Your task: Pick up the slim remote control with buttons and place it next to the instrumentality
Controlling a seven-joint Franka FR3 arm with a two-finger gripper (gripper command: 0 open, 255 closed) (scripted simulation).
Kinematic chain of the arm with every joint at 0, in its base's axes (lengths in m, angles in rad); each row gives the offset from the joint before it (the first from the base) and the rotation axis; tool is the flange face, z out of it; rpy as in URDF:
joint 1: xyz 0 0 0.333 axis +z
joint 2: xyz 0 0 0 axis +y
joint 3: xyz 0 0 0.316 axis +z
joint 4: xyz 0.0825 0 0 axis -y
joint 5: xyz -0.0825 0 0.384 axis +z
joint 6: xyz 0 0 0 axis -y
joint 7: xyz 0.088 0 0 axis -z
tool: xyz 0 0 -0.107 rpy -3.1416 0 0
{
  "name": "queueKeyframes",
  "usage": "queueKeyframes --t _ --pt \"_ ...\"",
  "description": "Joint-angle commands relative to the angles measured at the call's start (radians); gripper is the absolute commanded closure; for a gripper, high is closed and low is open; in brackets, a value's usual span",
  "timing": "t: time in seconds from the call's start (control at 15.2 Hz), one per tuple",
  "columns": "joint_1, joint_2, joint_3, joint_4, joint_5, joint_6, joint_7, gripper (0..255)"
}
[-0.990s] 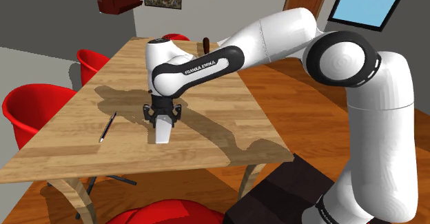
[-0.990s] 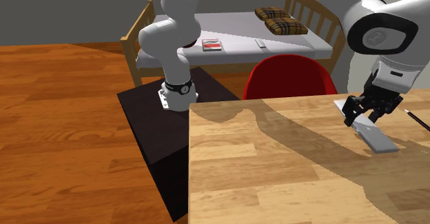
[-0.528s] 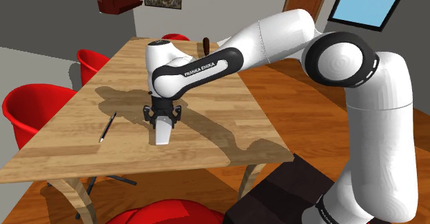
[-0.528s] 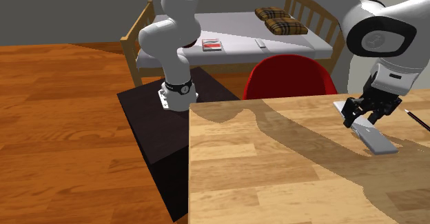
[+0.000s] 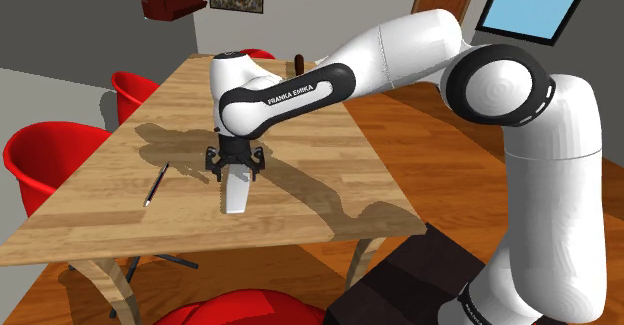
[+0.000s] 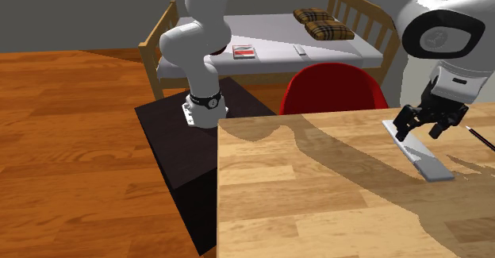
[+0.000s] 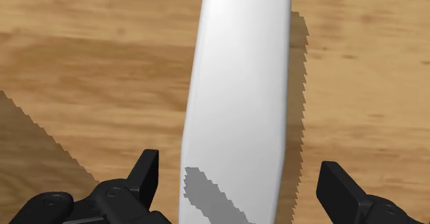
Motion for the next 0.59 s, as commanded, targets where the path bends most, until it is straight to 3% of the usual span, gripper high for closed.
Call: queueKeyframes --t 0.0,0.53 --pt "-0.005 -0.026 0.005 0.028 0.011 -0.052 -0.010 0" --pt "-0.005 -0.035 0.007 0.041 0.015 -0.074 -0.013 0"
